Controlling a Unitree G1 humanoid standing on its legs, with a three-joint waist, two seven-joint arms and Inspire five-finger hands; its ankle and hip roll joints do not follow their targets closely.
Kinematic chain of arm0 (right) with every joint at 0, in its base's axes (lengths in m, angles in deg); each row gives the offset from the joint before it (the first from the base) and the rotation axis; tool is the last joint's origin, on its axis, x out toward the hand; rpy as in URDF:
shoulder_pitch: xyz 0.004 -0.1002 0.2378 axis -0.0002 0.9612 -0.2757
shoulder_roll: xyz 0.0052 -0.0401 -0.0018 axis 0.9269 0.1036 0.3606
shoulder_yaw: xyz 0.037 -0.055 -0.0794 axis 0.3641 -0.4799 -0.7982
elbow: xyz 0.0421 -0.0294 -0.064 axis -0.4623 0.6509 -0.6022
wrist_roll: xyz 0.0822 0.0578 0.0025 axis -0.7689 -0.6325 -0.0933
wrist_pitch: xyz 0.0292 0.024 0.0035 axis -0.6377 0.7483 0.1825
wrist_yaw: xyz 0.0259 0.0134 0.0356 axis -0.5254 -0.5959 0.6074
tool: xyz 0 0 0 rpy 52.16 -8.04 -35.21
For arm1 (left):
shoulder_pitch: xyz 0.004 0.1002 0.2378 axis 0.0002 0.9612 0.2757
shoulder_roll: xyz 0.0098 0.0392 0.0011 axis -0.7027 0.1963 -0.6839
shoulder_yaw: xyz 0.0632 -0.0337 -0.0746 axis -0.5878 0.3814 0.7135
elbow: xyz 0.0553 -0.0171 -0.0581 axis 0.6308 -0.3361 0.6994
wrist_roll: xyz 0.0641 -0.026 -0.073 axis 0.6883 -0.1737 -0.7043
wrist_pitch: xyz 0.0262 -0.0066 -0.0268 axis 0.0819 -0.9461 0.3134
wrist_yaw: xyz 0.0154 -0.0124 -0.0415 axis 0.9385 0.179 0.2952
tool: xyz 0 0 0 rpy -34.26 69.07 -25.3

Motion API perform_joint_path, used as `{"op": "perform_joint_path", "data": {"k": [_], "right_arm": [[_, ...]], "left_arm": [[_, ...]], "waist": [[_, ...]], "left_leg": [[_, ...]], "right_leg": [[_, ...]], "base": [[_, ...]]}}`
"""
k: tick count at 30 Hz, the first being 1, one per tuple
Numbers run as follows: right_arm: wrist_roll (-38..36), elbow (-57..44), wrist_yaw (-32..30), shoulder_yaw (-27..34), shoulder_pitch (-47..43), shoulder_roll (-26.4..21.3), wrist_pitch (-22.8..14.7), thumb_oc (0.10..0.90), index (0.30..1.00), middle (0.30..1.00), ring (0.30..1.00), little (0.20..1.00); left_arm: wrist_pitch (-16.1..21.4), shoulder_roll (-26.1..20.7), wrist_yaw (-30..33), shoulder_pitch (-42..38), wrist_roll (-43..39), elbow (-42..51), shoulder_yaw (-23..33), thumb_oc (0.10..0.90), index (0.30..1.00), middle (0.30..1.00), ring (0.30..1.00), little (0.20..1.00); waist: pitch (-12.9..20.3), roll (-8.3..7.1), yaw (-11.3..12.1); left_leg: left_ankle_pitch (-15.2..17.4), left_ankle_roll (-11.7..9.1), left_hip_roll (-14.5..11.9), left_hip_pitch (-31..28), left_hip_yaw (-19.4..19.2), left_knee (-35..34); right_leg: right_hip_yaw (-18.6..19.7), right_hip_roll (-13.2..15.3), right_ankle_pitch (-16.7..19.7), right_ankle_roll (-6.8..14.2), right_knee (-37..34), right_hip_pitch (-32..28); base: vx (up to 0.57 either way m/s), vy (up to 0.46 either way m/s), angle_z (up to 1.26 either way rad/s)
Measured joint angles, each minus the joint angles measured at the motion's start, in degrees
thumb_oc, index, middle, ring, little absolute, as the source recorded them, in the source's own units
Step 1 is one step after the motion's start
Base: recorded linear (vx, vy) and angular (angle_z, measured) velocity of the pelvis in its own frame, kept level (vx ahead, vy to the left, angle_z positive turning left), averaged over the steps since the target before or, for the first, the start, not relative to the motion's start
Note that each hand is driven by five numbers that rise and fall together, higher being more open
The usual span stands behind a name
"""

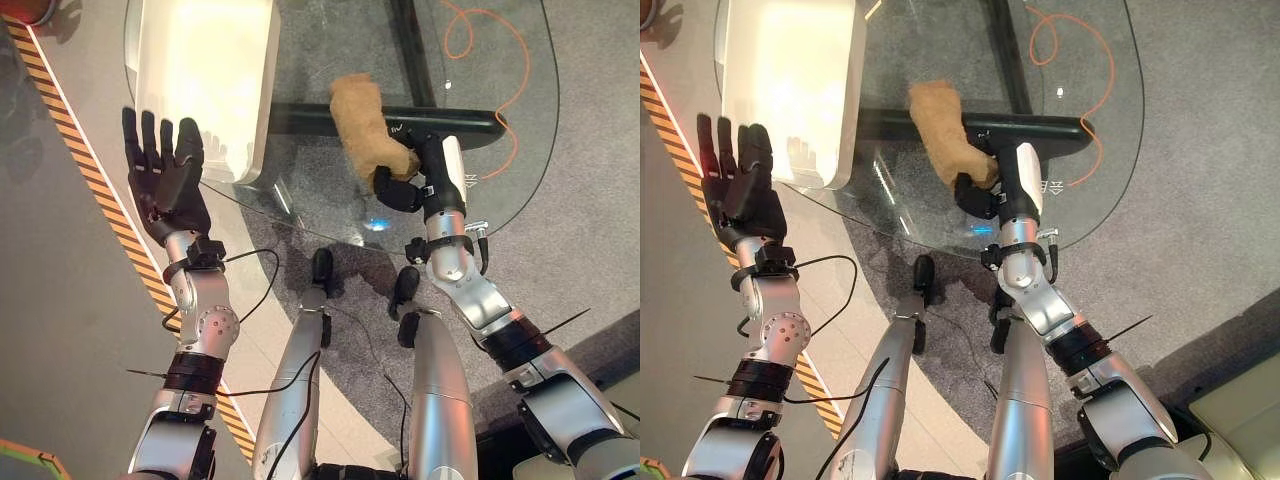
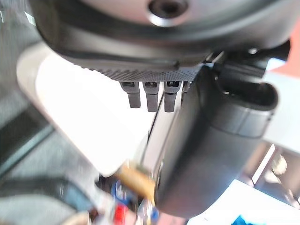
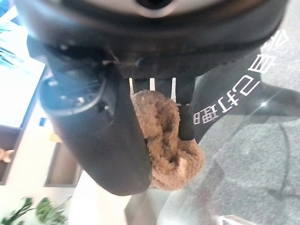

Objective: Wipe the table with a cloth and put it in the basket.

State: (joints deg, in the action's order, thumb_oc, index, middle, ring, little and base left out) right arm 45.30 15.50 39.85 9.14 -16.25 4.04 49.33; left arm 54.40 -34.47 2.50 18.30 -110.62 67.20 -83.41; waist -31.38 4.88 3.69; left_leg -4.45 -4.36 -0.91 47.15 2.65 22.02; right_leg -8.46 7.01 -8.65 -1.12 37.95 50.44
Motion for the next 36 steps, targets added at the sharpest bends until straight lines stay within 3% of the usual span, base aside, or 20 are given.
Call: {"op": "perform_joint_path", "data": {"k": [4,11,20,36], "right_arm": [[0.94,-2.87,2.15,0.67,1.2,0.96,-2.06,0.1,0.3,0.3,0.3,0.2],[1.39,-6.41,4.31,1.35,1.92,1.0,-4.7,0.1,0.3,0.3,0.3,0.2],[2.58,-8.91,5.78,2.25,2.15,0.93,-6.32,0.1,0.3,0.3,0.3,0.2],[4.82,-9.48,5.84,1.09,2.15,-0.51,-6.89,0.1,0.3,0.3,0.3,0.2]], "left_arm": [[-1.81,0.17,-4.35,1.52,-0.58,2.45,-1.51,0.8,0.9,0.9,0.9,0.9],[-9.14,0.57,-11.4,2.32,-5.09,4.05,-4.13,0.8,0.9,0.9,0.9,0.9],[-17.67,0.49,-15.29,2.35,-10.0,4.16,-6.27,0.8,0.9,0.9,0.9,0.9],[-20.39,-0.04,-20.48,2.89,-17.51,7.82,-8.18,0.8,0.9,0.9,0.9,0.9]], "waist": [[0.0,-0.14,-0.74],[-0.03,-0.18,-0.94],[-0.05,-0.35,-1.19],[-0.08,-0.73,-1.59]], "left_leg": [[0.09,-0.1,0.0,-0.01,-0.1,0.01],[0.31,0.17,-0.02,0.02,-0.42,-0.08],[0.39,0.28,0.03,-0.24,-0.59,-0.02],[0.32,0.34,0.07,-1.16,-0.59,-1.0]], "right_leg": [[0.2,-0.08,0.08,0.19,-0.15,0.02],[0.69,-0.32,0.25,0.15,-0.69,0.07],[0.76,-0.35,0.61,0.43,-1.19,-0.64],[0.74,-0.34,0.73,0.63,-2.0,-1.49]], "base": [[0.0,0.0,0.0],[0.0,0.002,-0.02],[0.0,0.001,0.0],[0.0,0.0,0.0]]}}
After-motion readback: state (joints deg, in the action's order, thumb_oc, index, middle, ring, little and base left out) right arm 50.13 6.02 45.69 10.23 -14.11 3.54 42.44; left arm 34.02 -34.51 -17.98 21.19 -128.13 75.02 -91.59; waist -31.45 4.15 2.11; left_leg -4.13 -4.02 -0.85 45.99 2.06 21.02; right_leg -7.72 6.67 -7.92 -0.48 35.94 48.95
